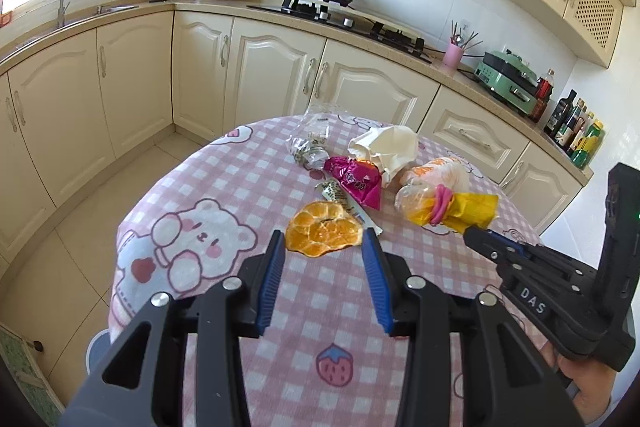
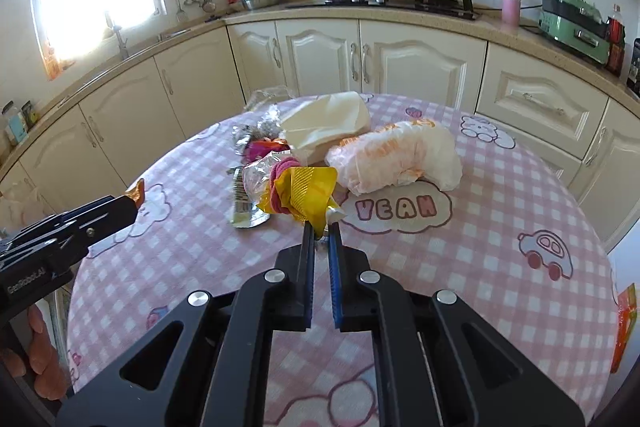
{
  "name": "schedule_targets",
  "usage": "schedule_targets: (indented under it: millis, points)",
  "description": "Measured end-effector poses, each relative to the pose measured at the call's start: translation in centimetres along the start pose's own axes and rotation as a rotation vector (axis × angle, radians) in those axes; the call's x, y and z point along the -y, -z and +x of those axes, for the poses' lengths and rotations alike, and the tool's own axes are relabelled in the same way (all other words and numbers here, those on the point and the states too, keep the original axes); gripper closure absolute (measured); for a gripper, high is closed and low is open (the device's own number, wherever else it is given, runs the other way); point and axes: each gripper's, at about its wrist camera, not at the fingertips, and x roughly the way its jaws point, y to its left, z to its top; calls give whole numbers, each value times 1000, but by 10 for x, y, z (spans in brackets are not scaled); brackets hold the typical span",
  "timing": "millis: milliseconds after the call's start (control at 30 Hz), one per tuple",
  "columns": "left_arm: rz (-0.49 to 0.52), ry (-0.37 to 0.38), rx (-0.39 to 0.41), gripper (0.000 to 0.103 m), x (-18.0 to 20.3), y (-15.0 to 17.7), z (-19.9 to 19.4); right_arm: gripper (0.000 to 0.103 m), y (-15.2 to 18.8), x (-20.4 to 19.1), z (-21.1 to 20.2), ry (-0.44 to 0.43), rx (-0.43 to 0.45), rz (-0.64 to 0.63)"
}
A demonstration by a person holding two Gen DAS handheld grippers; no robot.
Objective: Collect trash
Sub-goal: 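Grasp the clear bottle with yellow wrapper and pink band with the right tool, then carry the yellow-wrapped bottle over the blue bin and open the right tool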
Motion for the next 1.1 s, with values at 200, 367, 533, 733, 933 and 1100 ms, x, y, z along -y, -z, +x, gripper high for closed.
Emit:
schedule_targets:
  millis: [200, 367, 533, 733, 933, 1100]
  points:
    - [-17, -4, 25, 64, -11, 8, -30, 97, 3, -28, -23, -27, 29, -26]
    - [-31, -21, 56, 64, -30, 17, -59, 97, 5, -59, -34, -62, 40, -57]
    - [-50, -56, 86, 64, -54, 28, -88, 97, 11, -97, -39, -105, 42, -89]
    - [-73, -122, 121, 64, -90, 45, -120, 97, 19, -144, -40, -165, 40, -130]
    - [-93, -225, 140, 64, -133, 69, -145, 97, 32, -195, -38, -235, 32, -182]
    - [-132, -294, 124, 64, -174, 89, -150, 97, 47, -243, -24, -298, -6, -217]
